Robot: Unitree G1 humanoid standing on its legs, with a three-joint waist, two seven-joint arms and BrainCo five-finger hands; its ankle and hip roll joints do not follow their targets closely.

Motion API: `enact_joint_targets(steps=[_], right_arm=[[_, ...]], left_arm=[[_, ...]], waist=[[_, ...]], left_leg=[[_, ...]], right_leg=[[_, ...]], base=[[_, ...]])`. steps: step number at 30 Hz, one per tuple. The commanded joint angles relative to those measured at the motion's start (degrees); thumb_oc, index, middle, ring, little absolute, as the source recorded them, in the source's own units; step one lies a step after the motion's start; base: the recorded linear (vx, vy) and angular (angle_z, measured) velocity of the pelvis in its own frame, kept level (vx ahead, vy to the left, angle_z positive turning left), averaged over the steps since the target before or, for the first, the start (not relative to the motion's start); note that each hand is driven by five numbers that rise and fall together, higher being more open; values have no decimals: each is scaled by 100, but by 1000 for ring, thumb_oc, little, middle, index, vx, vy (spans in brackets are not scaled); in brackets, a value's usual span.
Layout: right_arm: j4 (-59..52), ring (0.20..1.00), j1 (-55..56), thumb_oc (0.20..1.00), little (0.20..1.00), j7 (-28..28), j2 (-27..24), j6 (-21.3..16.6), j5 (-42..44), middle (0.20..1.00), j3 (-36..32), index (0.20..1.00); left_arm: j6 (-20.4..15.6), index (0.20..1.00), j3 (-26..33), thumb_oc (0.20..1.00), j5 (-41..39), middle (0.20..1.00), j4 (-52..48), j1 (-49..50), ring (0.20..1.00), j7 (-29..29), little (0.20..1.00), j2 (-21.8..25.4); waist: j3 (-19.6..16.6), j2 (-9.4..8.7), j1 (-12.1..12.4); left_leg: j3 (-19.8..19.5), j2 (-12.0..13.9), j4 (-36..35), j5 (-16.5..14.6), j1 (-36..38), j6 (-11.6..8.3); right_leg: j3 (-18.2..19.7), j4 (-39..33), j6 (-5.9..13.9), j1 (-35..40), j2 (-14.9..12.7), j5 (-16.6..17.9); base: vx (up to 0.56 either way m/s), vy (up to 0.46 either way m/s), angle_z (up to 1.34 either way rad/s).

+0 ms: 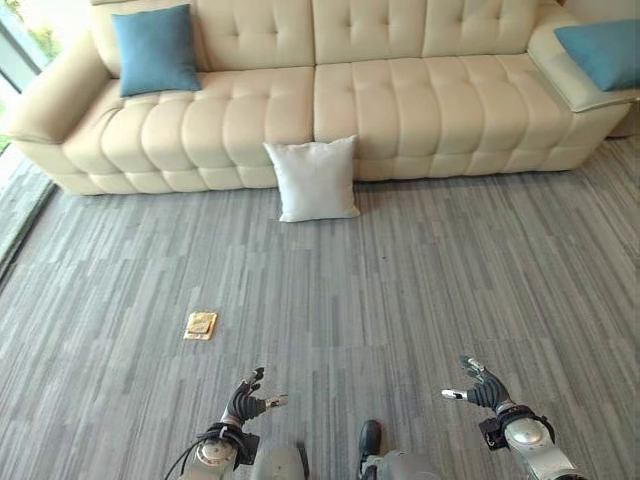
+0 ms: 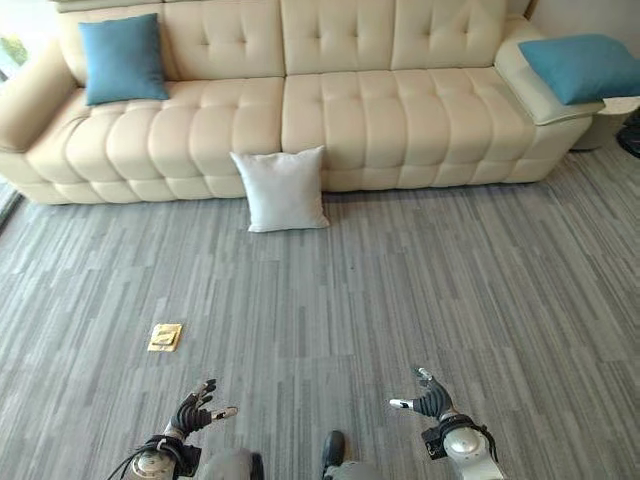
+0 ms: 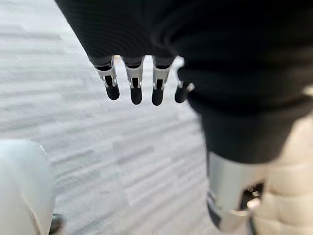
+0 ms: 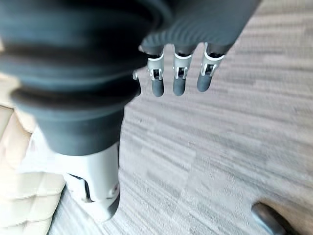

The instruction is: Pick up all the scattered cushions and arrange them neatly on the sofa.

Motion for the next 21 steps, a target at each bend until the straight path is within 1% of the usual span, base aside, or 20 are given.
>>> enact_joint_targets(steps=[1, 2, 4, 5, 6, 7, 8, 9, 10, 11, 12, 13, 14, 15, 16, 17, 18, 20, 21], right_arm=[[-298, 1000, 94, 1000, 1000, -135, -248, -172, 89, 1000, 18, 1000], [-281, 1000, 70, 1000, 1000, -166, -230, -177, 71, 1000, 45, 1000], [-220, 1000, 65, 1000, 1000, -166, -180, -161, 31, 1000, 67, 1000], [-192, 1000, 66, 1000, 1000, -167, -166, -154, 23, 1000, 73, 1000], [-144, 1000, 105, 1000, 1000, -128, -107, -147, -4, 1000, 52, 1000], [-100, 1000, 104, 1000, 1000, -116, -80, -135, -32, 1000, 60, 1000], [-93, 1000, 101, 1000, 1000, -112, -48, -126, -28, 1000, 46, 1000], [-48, 1000, 43, 1000, 1000, -61, 54, -119, -52, 1000, 79, 1000], [-48, 1000, 42, 1000, 1000, -61, 53, -119, -53, 1000, 78, 1000], [-90, 1000, -60, 1000, 1000, -48, 95, -117, -81, 1000, 138, 1000], [-97, 1000, -98, 1000, 1000, -57, 125, -114, -74, 1000, 156, 1000], [-109, 1000, -166, 1000, 1000, -35, 188, -101, -87, 1000, 223, 1000], [-108, 1000, -187, 1000, 1000, -24, 191, -95, -99, 1000, 253, 1000], [-168, 1000, -178, 1000, 1000, -1, 165, -93, -129, 1000, 300, 1000], [-173, 1000, -213, 1000, 1000, -13, 144, -77, -118, 1000, 324, 1000], [-163, 1000, -205, 1000, 1000, -21, 130, -64, -124, 1000, 335, 1000], [-150, 1000, -179, 1000, 1000, -25, 111, -52, -155, 1000, 331, 1000], [-127, 1000, -152, 1000, 1000, -23, 86, -40, -176, 1000, 319, 1000], [-113, 1000, -56, 1000, 1000, -15, 88, -49, -170, 1000, 283, 1000]], left_arm=[[-166, 1000, 124, 1000, -70, 1000, -268, -105, 1000, 34, 1000, 278], [-151, 1000, 152, 1000, -103, 1000, -294, -89, 1000, 40, 1000, 311], [-125, 1000, 194, 1000, -138, 1000, -230, -72, 1000, 54, 1000, 301], [-126, 1000, 202, 1000, -151, 1000, -206, -66, 1000, 67, 1000, 299], [-108, 1000, 247, 1000, -143, 1000, -150, -25, 1000, 32, 1000, 273], [-112, 1000, 253, 1000, -135, 1000, -149, -11, 1000, 45, 1000, 279], [-107, 1000, 257, 1000, -123, 1000, -141, -19, 1000, 42, 1000, 295], [-102, 1000, 231, 1000, -71, 1000, -133, -84, 1000, 42, 1000, 335], [-102, 1000, 230, 1000, -71, 1000, -132, -85, 1000, 42, 1000, 334], [-105, 1000, 228, 1000, -72, 1000, -154, -141, 1000, 57, 1000, 370], [-105, 1000, 238, 1000, -72, 1000, -120, -191, 1000, 74, 1000, 398], [-109, 1000, 223, 1000, -64, 1000, -80, -265, 1000, 109, 1000, 409], [-121, 1000, 219, 1000, -62, 1000, -60, -287, 1000, 112, 1000, 409], [-133, 1000, 211, 1000, -90, 1000, -133, -283, 1000, 107, 1000, 417], [-112, 1000, 187, 1000, -92, 1000, -125, -310, 1000, 108, 1000, 413], [-101, 1000, 180, 1000, -76, 1000, -86, -309, 1000, 103, 1000, 377], [-103, 1000, 172, 1000, -26, 1000, -7, -287, 1000, 93, 1000, 348], [-93, 1000, 189, 1000, -24, 1000, 39, -239, 1000, 83, 1000, 306], [-101, 1000, 182, 1000, 0, 1000, 83, -172, 1000, 46, 1000, 270]], waist=[[50, 19, 37], [74, 26, 135], [31, -3, 205], [25, -34, 242], [-94, -29, 259], [-109, -82, 272], [-167, -116, 280], [-252, -241, 278], [-269, -229, 286], [-275, -231, 276], [-275, -236, 267], [-280, -168, 250], [-270, -122, 218], [-239, -17, 146], [-155, 24, 77], [-85, 36, 7], [-63, 17, -30], [-51, 21, -56], [-87, 0, -65]], left_leg=[[-44, -83, -1471, 537, 811, -63], [-182, 2, -1794, 883, 611, -142], [-89, 134, -2154, 1168, 441, -176], [-50, 158, -2111, 1202, 395, -179], [68, 168, -2171, 1178, 550, -113], [118, 97, -2071, 1121, 596, -68], [178, 59, -2002, 1058, 610, -28], [342, -162, -1942, 812, 828, 180], [347, -146, -1947, 823, 807, 178], [414, -272, -1963, 642, 1021, 339], [458, -329, -1975, 550, 1149, 391], [464, -380, -2095, 464, 1416, 448], [425, -416, -2206, 444, 1567, 453], [316, -462, -2400, 401, 1807, 437], [216, -494, -2410, 376, 1911, 425], [106, -534, -2420, 289, 2049, 406], [23, -595, -2386, 203, 2146, 398], [-64, -632, -2346, 153, 2215, 396], [-128, -689, -2294, 45, 2283, 380]], right_leg=[[385, 627, 941, -399, -294, -399], [463, 626, 925, -233, -173, -504], [602, 660, 948, 53, -81, -684], [670, 695, 950, 164, -79, -740], [727, 772, 1008, 368, -64, -866], [762, 859, 1044, 437, -131, -897], [795, 945, 1111, 429, -200, -849], [899, 1692, 1419, 214, -471, -362], [908, 1685, 1414, 190, -456, -345], [929, 2314, 1582, -54, -611, 62], [889, 2500, 1653, -102, -679, 189], [786, 2713, 1637, -395, -679, 349], [701, 2714, 1594, -561, -663, 291], [463, 2439, 1465, -866, -569, 47], [350, 2185, 1414, -1098, -508, -50], [297, 1813, 1370, -1243, -455, -97], [314, 1517, 1358, -1261, -448, -45], [347, 1592, 1371, -1379, -454, 68], [397, 1440, 1347, -1257, -443, 45]], base=[[353, -9, -48], [408, 24, -72], [516, 103, -91], [649, 212, -90], [557, 223, -79], [538, 260, -58], [570, 377, -38], [426, 304, -3], [508, 384, 14], [283, 212, 34], [447, 317, 49], [349, 212, 49], [461, 220, 33], [423, 137, 36], [480, 72, 54], [414, -29, 58], [366, -72, 43], [283, -90, 81], [287, -127, 105]])
